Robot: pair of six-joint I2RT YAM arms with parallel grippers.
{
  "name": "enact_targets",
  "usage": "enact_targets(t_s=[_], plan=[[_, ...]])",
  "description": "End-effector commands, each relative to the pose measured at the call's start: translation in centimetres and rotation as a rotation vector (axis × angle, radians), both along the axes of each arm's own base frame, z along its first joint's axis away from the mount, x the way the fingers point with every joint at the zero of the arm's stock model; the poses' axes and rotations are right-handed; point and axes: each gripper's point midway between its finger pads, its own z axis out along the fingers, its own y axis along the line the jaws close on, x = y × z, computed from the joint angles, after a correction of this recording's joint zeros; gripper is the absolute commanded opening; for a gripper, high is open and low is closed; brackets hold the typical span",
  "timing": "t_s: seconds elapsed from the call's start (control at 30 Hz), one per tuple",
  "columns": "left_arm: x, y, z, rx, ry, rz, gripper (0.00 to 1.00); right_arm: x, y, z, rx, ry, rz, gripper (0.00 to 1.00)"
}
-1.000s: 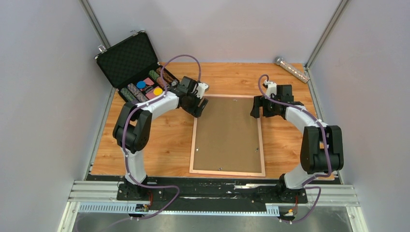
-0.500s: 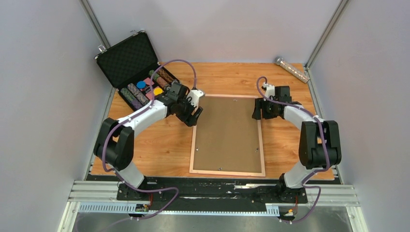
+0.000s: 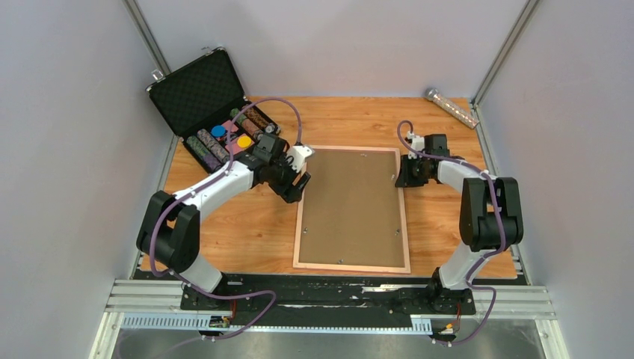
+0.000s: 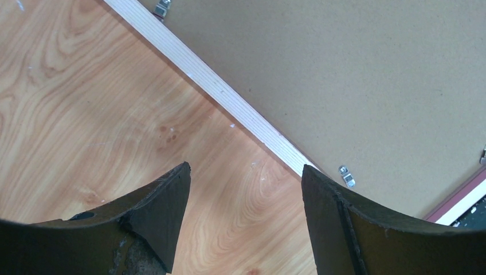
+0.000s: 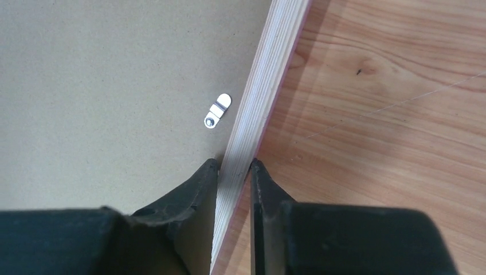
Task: Put the photo into the frame
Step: Install the photo frame at the center of the board.
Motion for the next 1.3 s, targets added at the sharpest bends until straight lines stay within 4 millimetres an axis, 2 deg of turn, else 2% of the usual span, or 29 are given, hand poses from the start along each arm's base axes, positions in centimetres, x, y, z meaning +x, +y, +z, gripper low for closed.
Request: enact_targets(t_s=[0.0,0.2,0.33,0.47,0.77,0.83,1.03,1.27], plan=[[-1.3,-0.8,0.7,-0.036,-0.012,-0.072,0.79,1.1,-0.6,0.0,-0.021,-0.001,-0.031,0.17],[-3.3,-1.7,-1.0,-0.033,0.041,-0.143,0.79,1.2,-0.8,-0.8,0.0,0.058,-0.139,0.0],[-4.1,-2.5,-1.7,-0.03,0.071,-0.181,0.8,0.9,-0.8,-1.5,0.011,0.094,-0.188,0.0],[-4.0,-3.2,-2.6,0.0,0.092,-0.177,0.84,0.8,-0.8,-2.0,0.014,0.115,-0.213,0.0],[-4.4,-3.6,-3.9,0.045,0.116,-0.172,0.86,1.5,-1.1,-2.5,0.013,0.136,-0.266,0.0],[-4.5,-3.6,-4.1,0.049,0.119,-0.174,0.87,1.9,-2.2,-2.7,0.026,0.149,-0.308,0.0],[-4.9,-3.5,-4.4,0.053,0.13,-0.18,0.88,2.3,-2.9,-3.5,0.074,0.191,-0.346,0.0],[-4.7,-4.2,-5.2,0.071,0.137,-0.178,0.88,2.4,-2.5,-3.0,0.097,0.187,-0.337,0.0]])
